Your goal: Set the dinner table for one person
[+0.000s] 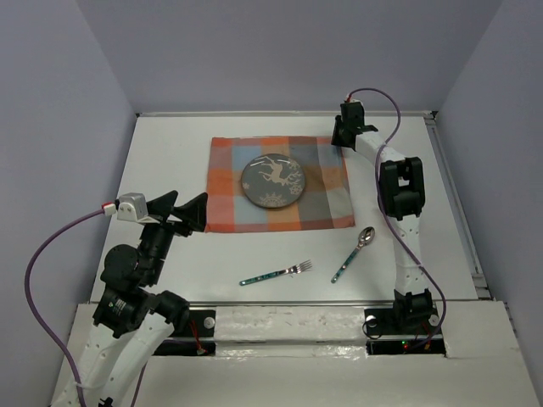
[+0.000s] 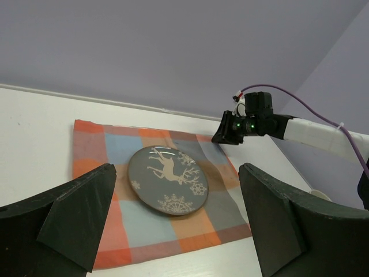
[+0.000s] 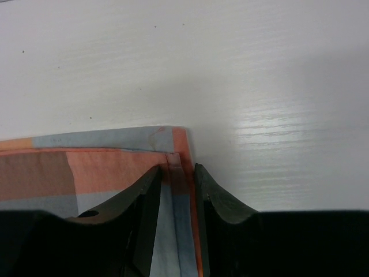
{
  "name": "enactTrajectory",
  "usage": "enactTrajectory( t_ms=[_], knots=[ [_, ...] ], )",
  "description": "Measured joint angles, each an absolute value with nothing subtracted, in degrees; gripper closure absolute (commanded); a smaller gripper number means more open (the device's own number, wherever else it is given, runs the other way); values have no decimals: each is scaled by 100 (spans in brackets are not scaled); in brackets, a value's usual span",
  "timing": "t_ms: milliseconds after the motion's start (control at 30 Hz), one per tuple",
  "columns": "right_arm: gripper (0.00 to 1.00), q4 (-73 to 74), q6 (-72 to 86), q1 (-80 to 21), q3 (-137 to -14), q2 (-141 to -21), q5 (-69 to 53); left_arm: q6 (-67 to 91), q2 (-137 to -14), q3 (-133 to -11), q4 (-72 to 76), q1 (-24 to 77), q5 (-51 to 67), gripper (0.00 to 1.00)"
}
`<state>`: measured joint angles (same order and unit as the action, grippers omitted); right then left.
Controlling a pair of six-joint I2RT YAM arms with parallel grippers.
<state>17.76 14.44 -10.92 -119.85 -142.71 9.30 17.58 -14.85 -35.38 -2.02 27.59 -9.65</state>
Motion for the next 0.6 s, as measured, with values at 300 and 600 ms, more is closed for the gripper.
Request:
enactTrajectory(
  t_ms=[300, 600],
  knots=[
    [84, 1800, 1457, -1092, -12112, -14355, 875, 1758, -1487, -3538, -202, 2724, -950, 1],
    [88, 1896, 1291, -1096, -12379, -14416, 1007, 1758, -1487, -3538, -202, 2724, -945, 1]
  ],
)
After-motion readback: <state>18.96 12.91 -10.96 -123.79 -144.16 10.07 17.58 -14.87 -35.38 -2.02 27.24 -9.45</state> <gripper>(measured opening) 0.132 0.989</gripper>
